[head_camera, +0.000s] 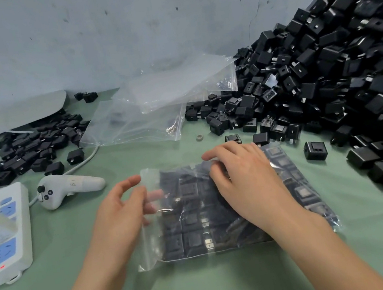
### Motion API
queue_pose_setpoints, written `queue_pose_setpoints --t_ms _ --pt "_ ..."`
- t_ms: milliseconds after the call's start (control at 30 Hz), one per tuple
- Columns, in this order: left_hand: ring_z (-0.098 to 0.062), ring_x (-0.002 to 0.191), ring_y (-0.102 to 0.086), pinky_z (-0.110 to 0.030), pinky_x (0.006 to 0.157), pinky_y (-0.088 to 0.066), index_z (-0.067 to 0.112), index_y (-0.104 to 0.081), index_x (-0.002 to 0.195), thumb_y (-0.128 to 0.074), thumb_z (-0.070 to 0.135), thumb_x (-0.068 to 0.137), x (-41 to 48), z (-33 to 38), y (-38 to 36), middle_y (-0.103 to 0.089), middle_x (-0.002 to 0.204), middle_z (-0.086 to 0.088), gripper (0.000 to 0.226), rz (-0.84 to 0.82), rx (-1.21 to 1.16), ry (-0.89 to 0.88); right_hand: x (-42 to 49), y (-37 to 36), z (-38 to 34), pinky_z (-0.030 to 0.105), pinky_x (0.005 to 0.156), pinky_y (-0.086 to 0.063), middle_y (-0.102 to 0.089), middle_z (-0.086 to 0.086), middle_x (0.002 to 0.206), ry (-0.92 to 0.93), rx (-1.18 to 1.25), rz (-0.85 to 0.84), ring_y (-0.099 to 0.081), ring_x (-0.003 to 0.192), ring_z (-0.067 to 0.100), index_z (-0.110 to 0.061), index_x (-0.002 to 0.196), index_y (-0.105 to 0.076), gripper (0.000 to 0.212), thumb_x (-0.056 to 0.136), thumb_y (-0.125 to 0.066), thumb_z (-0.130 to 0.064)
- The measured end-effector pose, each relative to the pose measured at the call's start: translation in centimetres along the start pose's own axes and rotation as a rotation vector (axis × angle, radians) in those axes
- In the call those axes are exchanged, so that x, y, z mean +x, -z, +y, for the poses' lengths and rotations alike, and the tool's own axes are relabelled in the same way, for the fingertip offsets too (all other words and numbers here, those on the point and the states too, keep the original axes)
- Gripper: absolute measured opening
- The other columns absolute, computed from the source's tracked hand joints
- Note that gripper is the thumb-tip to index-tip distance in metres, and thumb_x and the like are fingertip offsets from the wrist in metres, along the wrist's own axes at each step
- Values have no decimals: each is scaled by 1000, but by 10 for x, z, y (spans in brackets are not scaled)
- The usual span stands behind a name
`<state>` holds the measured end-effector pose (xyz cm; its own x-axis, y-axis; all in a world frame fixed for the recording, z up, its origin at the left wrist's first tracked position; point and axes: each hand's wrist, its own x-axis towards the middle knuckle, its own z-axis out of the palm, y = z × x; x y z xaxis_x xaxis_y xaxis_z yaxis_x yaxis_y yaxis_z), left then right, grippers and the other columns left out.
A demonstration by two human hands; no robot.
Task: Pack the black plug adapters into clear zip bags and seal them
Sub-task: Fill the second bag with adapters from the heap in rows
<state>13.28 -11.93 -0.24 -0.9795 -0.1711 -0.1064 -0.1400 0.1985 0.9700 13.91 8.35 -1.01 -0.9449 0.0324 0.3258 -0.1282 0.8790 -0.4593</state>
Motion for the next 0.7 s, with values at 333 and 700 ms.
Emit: queue_pose_setpoints --t_ms 333,700 --pt "-3 89 -62 -26 79 -48 31 -58 119 -57 23 96 10 8 -9 -67 104 7 24 249 161 -189 1 25 25 37 109 -34 -57 -12 128 -145 151 154 -46 118 11 -30 128 -58 32 102 -40 -29" --pt "-13 116 -53 -33 94 -43 28 -48 135 -52 35 97 0 61 -111 -54 128 6 38 -16 598 -528 1 52 80 47 104 -40 -51 3 136 -509 200 79 -46 121 24 -27 137 -50 38 101 -36 -28"
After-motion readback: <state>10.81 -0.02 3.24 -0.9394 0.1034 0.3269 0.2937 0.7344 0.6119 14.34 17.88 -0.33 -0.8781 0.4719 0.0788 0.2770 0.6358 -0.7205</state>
